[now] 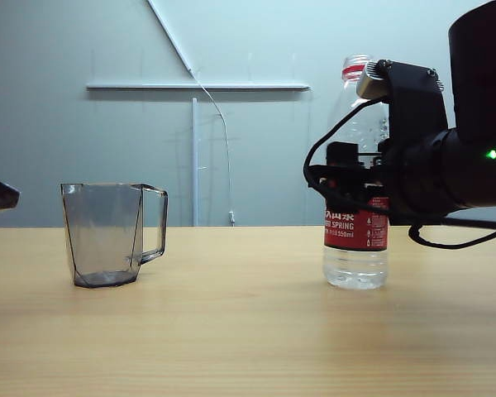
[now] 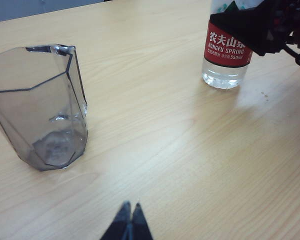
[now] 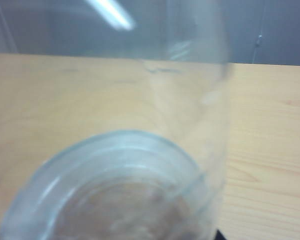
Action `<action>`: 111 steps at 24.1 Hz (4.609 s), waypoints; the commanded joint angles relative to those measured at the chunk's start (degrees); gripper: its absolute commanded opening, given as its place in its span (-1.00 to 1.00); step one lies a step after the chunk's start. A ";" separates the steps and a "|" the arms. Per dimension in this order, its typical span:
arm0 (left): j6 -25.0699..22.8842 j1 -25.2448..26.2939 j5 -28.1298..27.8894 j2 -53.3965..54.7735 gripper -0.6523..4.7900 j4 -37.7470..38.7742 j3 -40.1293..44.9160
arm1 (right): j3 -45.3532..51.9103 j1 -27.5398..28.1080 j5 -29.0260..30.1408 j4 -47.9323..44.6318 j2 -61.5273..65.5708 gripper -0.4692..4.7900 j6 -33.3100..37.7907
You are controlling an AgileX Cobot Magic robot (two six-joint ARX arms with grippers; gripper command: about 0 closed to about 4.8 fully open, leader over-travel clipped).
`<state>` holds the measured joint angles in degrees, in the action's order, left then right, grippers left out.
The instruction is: Pick up the mineral water bottle on the table and pour water into the mug until it's half full.
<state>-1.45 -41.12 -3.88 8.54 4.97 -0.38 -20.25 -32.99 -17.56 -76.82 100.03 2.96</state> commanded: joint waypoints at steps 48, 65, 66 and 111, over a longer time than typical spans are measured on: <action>0.17 20.83 1.16 -6.25 -0.77 -0.79 -0.13 | -37.16 -9.11 2.40 53.92 -0.13 0.05 -55.54; 0.17 20.83 1.16 -6.27 -0.77 -0.76 -0.13 | -40.52 -9.81 0.33 53.35 2.67 0.05 -67.38; 0.17 20.83 1.16 -6.27 -0.77 -0.79 -0.13 | -40.52 -9.84 0.22 53.02 2.67 0.05 -68.00; 0.17 20.81 1.16 -8.20 -0.77 -0.76 -0.13 | -45.05 -9.86 -3.39 49.53 5.53 0.05 -86.20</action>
<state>-1.45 -20.27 -2.81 0.23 4.97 -0.38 -64.60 -42.81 -20.82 -24.05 106.48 -83.07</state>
